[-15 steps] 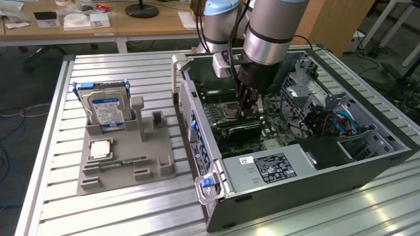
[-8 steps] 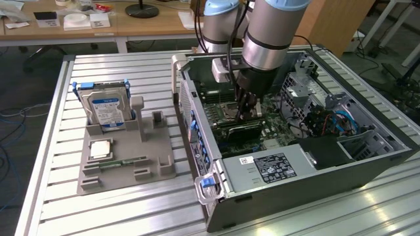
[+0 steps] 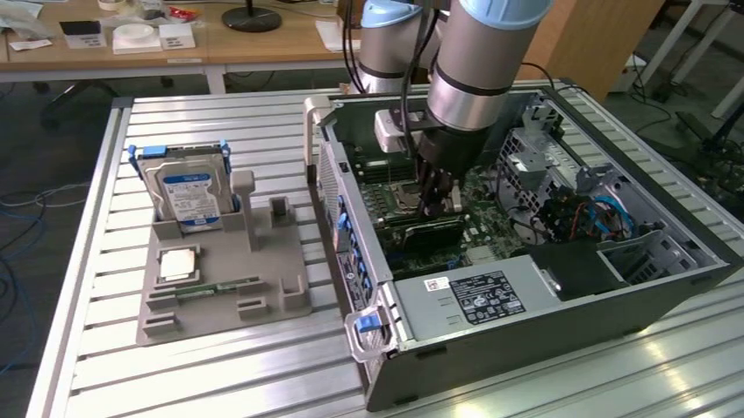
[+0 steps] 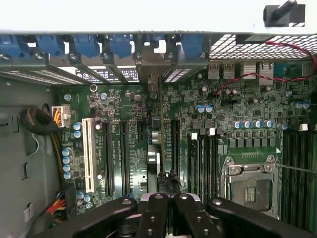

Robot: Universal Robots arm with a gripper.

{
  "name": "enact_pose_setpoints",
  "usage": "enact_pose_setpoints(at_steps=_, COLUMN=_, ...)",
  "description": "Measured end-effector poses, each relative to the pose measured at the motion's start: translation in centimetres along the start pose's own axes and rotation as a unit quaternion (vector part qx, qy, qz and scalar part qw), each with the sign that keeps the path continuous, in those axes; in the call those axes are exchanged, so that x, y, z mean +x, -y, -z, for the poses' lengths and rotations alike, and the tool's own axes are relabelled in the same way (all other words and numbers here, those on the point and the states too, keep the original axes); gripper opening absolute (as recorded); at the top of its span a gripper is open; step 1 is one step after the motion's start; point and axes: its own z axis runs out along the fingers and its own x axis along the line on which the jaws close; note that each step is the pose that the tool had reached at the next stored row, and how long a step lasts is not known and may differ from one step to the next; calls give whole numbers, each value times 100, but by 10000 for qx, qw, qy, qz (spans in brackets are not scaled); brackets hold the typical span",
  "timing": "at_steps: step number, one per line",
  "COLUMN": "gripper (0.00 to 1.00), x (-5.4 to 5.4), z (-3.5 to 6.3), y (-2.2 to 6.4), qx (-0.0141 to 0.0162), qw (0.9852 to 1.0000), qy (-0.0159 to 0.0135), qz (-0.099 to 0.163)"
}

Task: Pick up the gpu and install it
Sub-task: 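Press down on the gpu until it lock into place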

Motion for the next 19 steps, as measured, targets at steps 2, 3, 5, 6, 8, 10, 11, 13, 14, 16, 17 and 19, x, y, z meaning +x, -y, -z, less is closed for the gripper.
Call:
enact_pose_setpoints(at_steps=2, gripper=11, x=0, z=-3, y=0, qx=0, qw=10000, qy=0, qz=0)
enact_pose_setpoints(at_steps=3, gripper=11, x=0, z=-16, y=0, qx=0, qw=10000, qy=1, qz=0)
enact_pose_setpoints(at_steps=5, gripper=11, x=2, z=-38, y=0, qx=1, qw=10000, qy=1, qz=0)
enact_pose_setpoints(at_steps=6, gripper=11, x=2, z=-38, y=0, qx=0, qw=10000, qy=0, qz=0)
enact_pose_setpoints(at_steps=8, gripper=11, x=2, z=-38, y=0, qx=0, qw=10000, qy=-1, qz=0)
enact_pose_setpoints(at_steps=10, gripper=11, x=3, z=-56, y=0, qx=1, qw=10000, qy=2, qz=0)
enact_pose_setpoints(at_steps=11, gripper=11, x=3, z=-63, y=0, qx=1, qw=10000, qy=1, qz=0)
enact_pose_setpoints(at_steps=13, gripper=11, x=3, z=-63, y=0, qx=0, qw=10000, qy=0, qz=0)
enact_pose_setpoints(at_steps=14, gripper=11, x=3, z=-63, y=0, qx=0, qw=10000, qy=0, qz=0)
enact_pose_setpoints(at_steps=16, gripper=11, x=4, z=-76, y=0, qx=1, qw=10000, qy=1, qz=0)
enact_pose_setpoints(at_steps=17, gripper=11, x=4, z=-80, y=0, qx=0, qw=10000, qy=1, qz=0)
enact_pose_setpoints(at_steps=19, gripper=11, x=4, z=-80, y=0, qx=0, qw=10000, qy=0, qz=0)
